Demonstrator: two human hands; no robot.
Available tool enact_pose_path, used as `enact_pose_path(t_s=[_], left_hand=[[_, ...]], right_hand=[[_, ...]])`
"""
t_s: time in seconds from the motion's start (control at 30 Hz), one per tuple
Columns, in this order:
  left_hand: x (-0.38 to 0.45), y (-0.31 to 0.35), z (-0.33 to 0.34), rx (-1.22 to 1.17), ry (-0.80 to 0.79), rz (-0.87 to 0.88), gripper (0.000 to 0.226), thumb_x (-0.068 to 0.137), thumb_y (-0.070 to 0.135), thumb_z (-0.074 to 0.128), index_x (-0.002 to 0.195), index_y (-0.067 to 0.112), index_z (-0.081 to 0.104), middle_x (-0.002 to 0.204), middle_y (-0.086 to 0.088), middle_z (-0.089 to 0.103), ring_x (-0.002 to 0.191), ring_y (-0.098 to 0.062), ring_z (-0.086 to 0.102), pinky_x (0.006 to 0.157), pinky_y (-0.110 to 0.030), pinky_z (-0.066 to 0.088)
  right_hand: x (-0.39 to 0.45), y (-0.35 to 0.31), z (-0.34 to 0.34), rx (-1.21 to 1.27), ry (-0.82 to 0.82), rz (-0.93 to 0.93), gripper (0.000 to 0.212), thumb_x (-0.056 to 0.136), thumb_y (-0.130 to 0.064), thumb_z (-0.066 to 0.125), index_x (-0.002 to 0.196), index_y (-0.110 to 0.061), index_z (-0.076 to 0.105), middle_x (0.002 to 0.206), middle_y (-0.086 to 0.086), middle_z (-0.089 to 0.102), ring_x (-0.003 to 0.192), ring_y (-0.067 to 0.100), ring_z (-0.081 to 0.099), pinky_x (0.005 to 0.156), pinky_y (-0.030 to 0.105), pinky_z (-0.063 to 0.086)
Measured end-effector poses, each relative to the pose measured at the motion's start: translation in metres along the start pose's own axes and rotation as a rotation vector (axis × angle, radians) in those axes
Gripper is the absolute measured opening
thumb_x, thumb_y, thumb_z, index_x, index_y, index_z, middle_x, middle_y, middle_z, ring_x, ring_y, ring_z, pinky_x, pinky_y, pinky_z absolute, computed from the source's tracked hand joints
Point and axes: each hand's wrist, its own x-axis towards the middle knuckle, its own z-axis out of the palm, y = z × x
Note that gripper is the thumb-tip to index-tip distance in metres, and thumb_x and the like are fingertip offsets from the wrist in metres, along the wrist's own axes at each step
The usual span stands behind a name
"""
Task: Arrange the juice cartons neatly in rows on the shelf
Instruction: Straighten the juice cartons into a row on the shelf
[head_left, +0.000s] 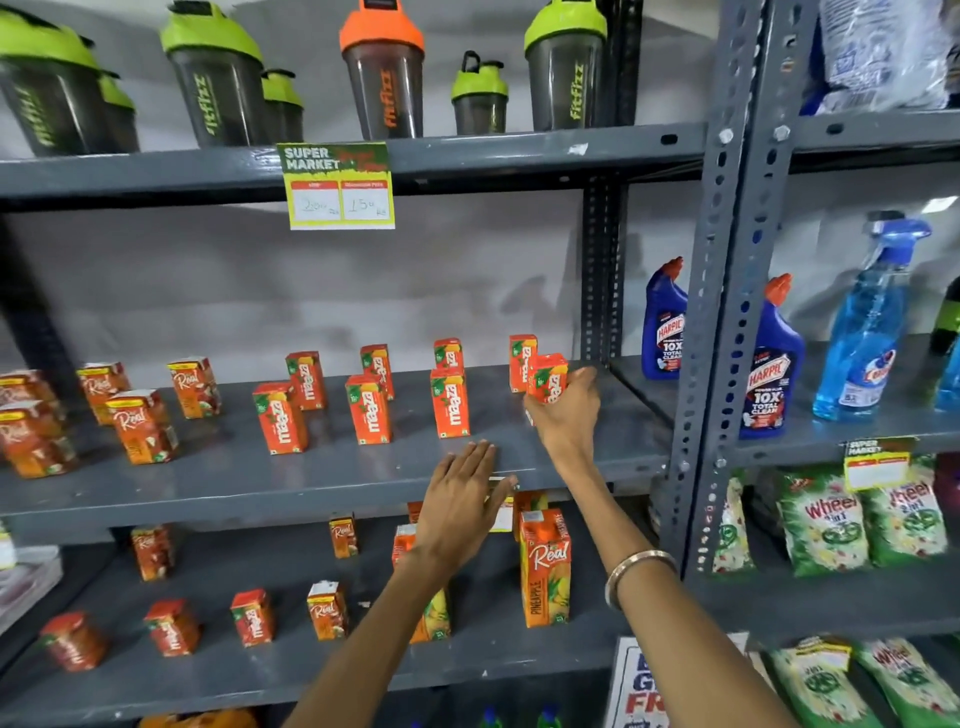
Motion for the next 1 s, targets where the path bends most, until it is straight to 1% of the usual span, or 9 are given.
enact_pose_path(t_s=[0.13, 0.27, 0.37, 0.43, 0.5, 0.6, 0.7, 0.83, 1.0], left_hand=[[0.001, 0.000, 0.000, -0.001, -0.010, 0.011, 0.068, 0.101, 0.058, 0.019, 0.155, 0.017, 0.026, 0.163, -0.002, 0.028, 0.152, -0.017, 0.019, 0.125, -0.034, 0.006], [0.002, 0.000, 0.003, -0.021, 0.006, 0.006, 0.067, 0.101, 0.058, 0.020, 0.153, 0.017, 0.030, 0.162, -0.002, 0.031, 0.151, -0.016, 0.021, 0.124, -0.034, 0.005], [0.006, 0.002, 0.001, -0.096, 0.082, -0.048, 0.061, 0.103, 0.057, 0.019, 0.146, 0.020, 0.042, 0.152, -0.003, 0.048, 0.143, -0.016, 0.039, 0.126, -0.041, 0.011], [0.011, 0.014, -0.011, -0.252, 0.212, -0.090, 0.052, 0.105, 0.051, 0.025, 0.139, 0.019, 0.051, 0.136, -0.003, 0.063, 0.126, -0.015, 0.057, 0.121, -0.041, 0.028], [0.018, 0.032, -0.026, -0.546, 0.291, -0.152, 0.043, 0.107, 0.043, 0.032, 0.133, 0.020, 0.057, 0.110, 0.003, 0.071, 0.098, -0.001, 0.066, 0.099, -0.029, 0.049], [0.044, 0.060, -0.039, -1.052, 0.141, -0.278, 0.033, 0.107, 0.040, 0.031, 0.125, 0.027, 0.056, 0.096, 0.021, 0.061, 0.079, 0.013, 0.059, 0.083, -0.010, 0.047], [0.080, 0.068, -0.028, -1.209, -0.004, -0.396, 0.056, 0.105, 0.048, 0.019, 0.125, 0.017, 0.061, 0.105, 0.006, 0.066, 0.079, 0.005, 0.056, 0.070, -0.006, 0.047], [0.102, 0.063, -0.015, -1.276, 0.035, -0.427, 0.068, 0.103, 0.054, 0.014, 0.118, 0.014, 0.067, 0.127, -0.013, 0.067, 0.109, -0.016, 0.063, 0.108, -0.034, 0.043], [0.108, 0.051, -0.004, -1.310, 0.055, -0.445, 0.065, 0.098, 0.064, 0.013, 0.089, 0.042, 0.073, 0.118, -0.001, 0.069, 0.121, -0.021, 0.061, 0.116, -0.049, 0.037]], right_hand=[[-0.006, 0.016, 0.012, -0.044, -0.042, -0.006, 0.060, 0.069, -0.030, 0.088, 0.106, -0.013, 0.044, 0.108, 0.009, 0.061, 0.100, 0.021, 0.064, 0.076, 0.029, 0.053], [-0.002, 0.021, 0.009, -0.045, -0.114, -0.004, 0.062, 0.067, -0.037, 0.088, 0.102, -0.011, 0.043, 0.106, 0.008, 0.061, 0.096, 0.018, 0.061, 0.073, 0.024, 0.044], [0.002, 0.033, 0.002, -0.004, -0.193, 0.013, 0.066, 0.065, -0.040, 0.089, 0.104, -0.008, 0.045, 0.104, 0.010, 0.064, 0.095, 0.021, 0.065, 0.068, 0.019, 0.046], [0.003, 0.039, -0.005, 0.010, -0.212, 0.034, 0.065, 0.071, -0.037, 0.086, 0.111, -0.005, 0.047, 0.106, 0.011, 0.066, 0.095, 0.022, 0.067, 0.067, 0.017, 0.045], [0.001, 0.039, -0.012, 0.011, -0.242, 0.023, 0.054, 0.085, -0.033, 0.074, 0.122, -0.003, 0.049, 0.111, 0.015, 0.069, 0.099, 0.025, 0.069, 0.076, 0.021, 0.048], [0.001, 0.034, -0.018, 0.028, -0.357, 0.033, 0.037, 0.101, -0.027, 0.052, 0.130, -0.004, 0.052, 0.120, 0.013, 0.069, 0.110, 0.025, 0.067, 0.088, 0.027, 0.047], [0.006, 0.032, -0.018, 0.004, -0.512, 0.024, 0.030, 0.103, -0.026, 0.045, 0.121, -0.009, 0.061, 0.112, 0.006, 0.071, 0.103, 0.021, 0.069, 0.091, 0.033, 0.053], [0.017, 0.037, -0.016, -0.034, -0.608, -0.043, 0.031, 0.101, -0.035, 0.047, 0.121, -0.020, 0.066, 0.114, -0.001, 0.073, 0.106, 0.014, 0.067, 0.099, 0.041, 0.051], [0.026, 0.041, -0.020, -0.010, -0.647, -0.051, 0.033, 0.100, -0.035, 0.051, 0.126, -0.022, 0.065, 0.121, -0.001, 0.071, 0.114, 0.016, 0.065, 0.104, 0.045, 0.048]])
